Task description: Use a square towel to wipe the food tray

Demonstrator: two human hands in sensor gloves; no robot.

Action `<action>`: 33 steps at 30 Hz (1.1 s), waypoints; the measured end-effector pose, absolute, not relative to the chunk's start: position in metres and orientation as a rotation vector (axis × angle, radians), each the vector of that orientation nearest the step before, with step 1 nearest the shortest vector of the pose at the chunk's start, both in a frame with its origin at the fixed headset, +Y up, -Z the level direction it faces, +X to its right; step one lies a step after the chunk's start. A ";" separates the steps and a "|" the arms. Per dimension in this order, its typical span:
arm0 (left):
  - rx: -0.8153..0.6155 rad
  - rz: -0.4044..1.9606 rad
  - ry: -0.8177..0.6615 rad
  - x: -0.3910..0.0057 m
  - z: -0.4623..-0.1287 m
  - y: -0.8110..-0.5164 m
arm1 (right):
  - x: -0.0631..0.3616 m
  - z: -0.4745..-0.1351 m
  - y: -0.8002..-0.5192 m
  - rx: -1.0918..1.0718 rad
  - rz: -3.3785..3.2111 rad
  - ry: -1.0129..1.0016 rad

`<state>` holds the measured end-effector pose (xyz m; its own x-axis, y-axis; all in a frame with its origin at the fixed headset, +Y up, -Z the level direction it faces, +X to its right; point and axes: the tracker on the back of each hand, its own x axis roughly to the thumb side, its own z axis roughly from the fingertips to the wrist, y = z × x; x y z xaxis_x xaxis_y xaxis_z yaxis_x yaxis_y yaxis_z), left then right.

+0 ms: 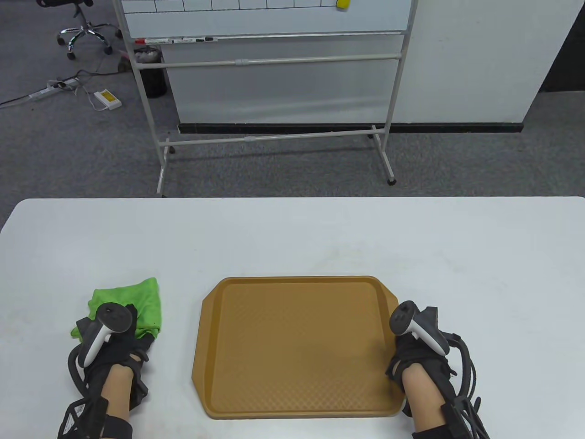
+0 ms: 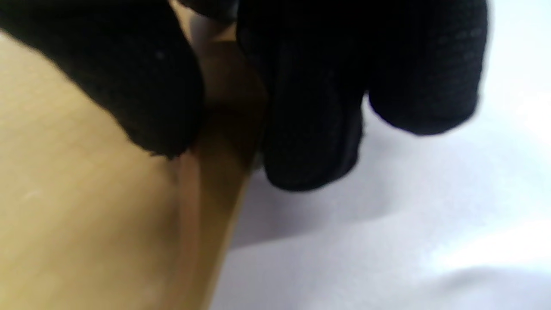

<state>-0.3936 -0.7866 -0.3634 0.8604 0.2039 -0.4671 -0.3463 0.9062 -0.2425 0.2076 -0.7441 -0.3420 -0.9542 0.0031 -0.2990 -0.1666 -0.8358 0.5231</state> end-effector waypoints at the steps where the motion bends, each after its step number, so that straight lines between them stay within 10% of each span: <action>1: -0.311 0.239 0.445 -0.392 -0.364 -0.785 | 0.207 -0.342 -0.744 -0.442 2.898 0.864; 13: -0.216 -0.105 0.414 -0.359 -0.361 -0.761 | 0.215 -0.341 -0.745 -0.417 2.824 0.863; 23: -0.088 0.368 0.371 -0.366 -0.339 -0.732 | 0.217 -0.341 -0.747 -0.394 2.800 0.864; 33: 0.006 0.189 0.085 -0.253 -0.347 -0.677 | 0.221 -0.341 -0.748 -0.386 2.759 0.867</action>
